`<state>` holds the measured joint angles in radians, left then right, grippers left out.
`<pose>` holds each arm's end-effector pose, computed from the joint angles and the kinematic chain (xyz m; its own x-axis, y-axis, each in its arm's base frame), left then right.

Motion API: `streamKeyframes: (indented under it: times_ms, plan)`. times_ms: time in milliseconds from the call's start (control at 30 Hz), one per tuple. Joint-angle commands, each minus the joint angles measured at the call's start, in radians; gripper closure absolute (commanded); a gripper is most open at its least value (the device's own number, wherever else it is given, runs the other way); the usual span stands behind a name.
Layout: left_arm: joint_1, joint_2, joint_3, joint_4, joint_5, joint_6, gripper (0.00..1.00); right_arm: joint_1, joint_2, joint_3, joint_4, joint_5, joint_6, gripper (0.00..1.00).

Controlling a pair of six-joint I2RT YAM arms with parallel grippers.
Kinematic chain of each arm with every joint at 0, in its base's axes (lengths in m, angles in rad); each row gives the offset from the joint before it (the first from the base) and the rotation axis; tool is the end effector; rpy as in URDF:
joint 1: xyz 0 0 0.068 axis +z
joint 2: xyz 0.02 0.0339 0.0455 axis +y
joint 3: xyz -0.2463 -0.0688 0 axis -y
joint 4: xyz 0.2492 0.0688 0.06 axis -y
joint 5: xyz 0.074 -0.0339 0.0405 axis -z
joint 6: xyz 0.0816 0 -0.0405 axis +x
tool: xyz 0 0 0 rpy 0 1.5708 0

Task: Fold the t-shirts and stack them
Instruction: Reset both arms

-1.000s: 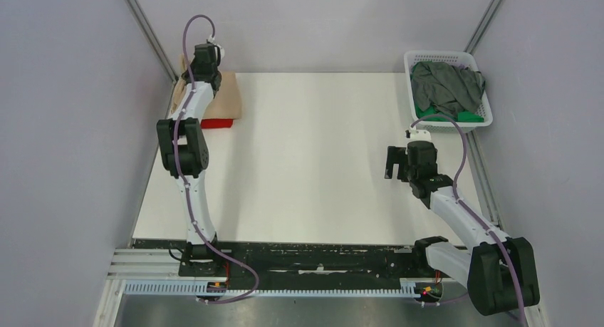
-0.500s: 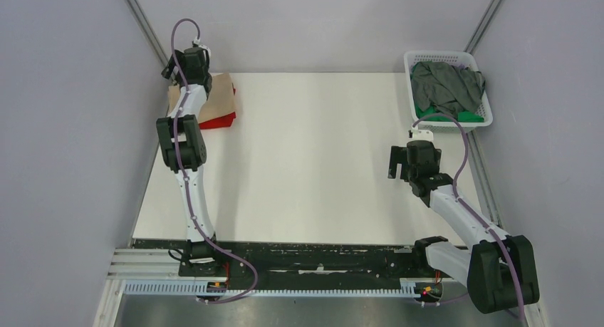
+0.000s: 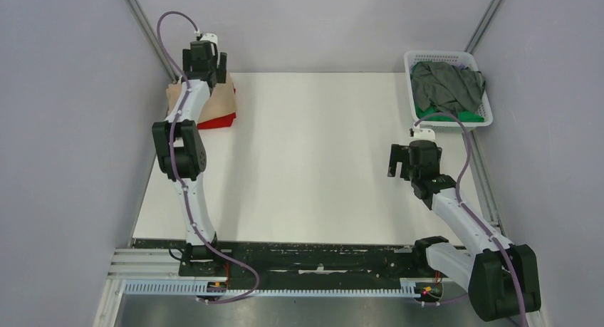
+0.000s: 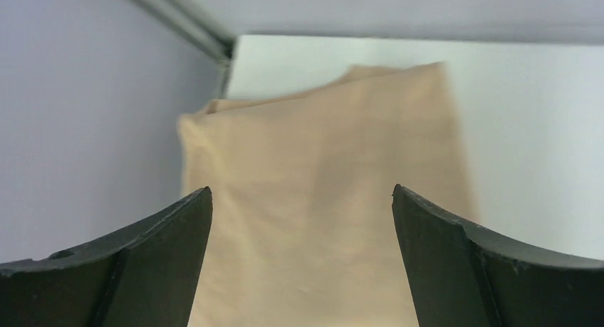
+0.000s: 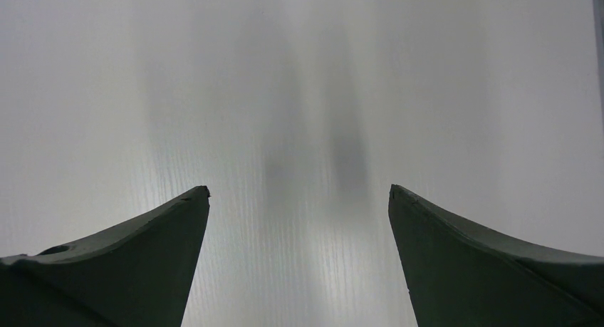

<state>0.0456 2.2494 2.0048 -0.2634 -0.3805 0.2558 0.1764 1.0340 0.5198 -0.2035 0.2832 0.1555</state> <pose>0.5598 0.0559 0.2302 -0.5628 0.2095 -0.7996 -0.2316 0.8886 0.3958 0.2553 0.0224 0.1546 -0.6336 0.0381 -0.7727 0.1385 0.9882 -0.0649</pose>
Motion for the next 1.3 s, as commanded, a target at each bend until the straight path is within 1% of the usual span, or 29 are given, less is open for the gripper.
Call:
streamKeyframes:
  times_ms: [0,67,100,200,333,467,567,700,800,933,1100,1167,1267]
  plan:
    - [-0.007,-0.188,-0.139,0.058,0.352,-0.329,0.00,-0.003,-0.063,0.025,0.046,-0.042,0.000,0.02]
    - [-0.006,-0.210,-0.203,0.105,0.466,-0.408,0.00,-0.003,-0.090,0.006,0.059,-0.052,0.005,0.02]
    - [-0.006,-0.213,-0.226,0.118,0.500,-0.443,0.00,-0.004,-0.101,-0.004,0.066,-0.061,0.007,0.02]
    - [-0.005,-0.198,-0.260,0.112,0.518,-0.509,0.00,-0.004,-0.095,-0.004,0.069,-0.092,0.009,0.02]
    - [-0.006,-0.195,-0.330,0.123,0.580,-0.524,0.00,-0.003,-0.077,-0.002,0.075,-0.110,0.007,0.02]
    - [-0.006,-0.174,-0.363,0.118,0.666,-0.514,0.00,-0.003,-0.052,-0.007,0.091,-0.164,0.006,0.02]
    - [-0.006,-0.157,-0.386,0.085,0.647,-0.489,0.00,-0.003,-0.036,-0.012,0.093,-0.177,0.005,0.02]
    - [-0.005,-0.141,-0.407,-0.008,0.638,-0.399,0.00,-0.003,-0.033,-0.021,0.097,-0.190,0.002,0.02]
    - [-0.003,-0.137,-0.433,-0.048,0.584,-0.383,0.00,-0.003,-0.031,-0.025,0.102,-0.196,0.003,0.02]
    - [0.001,-0.133,-0.492,-0.050,0.610,-0.388,0.00,-0.003,-0.029,-0.029,0.103,-0.196,0.004,0.02]
    - [0.013,-0.083,-0.438,-0.112,0.671,-0.416,0.00,-0.003,-0.039,-0.037,0.102,-0.197,0.002,0.02]
    - [0.013,-0.090,-0.433,-0.123,0.698,-0.406,0.00,-0.003,-0.044,-0.035,0.100,-0.192,0.002,0.02]
    - [0.013,-0.151,-0.433,-0.144,0.697,-0.404,0.00,-0.003,-0.054,-0.029,0.095,-0.186,0.004,0.02]
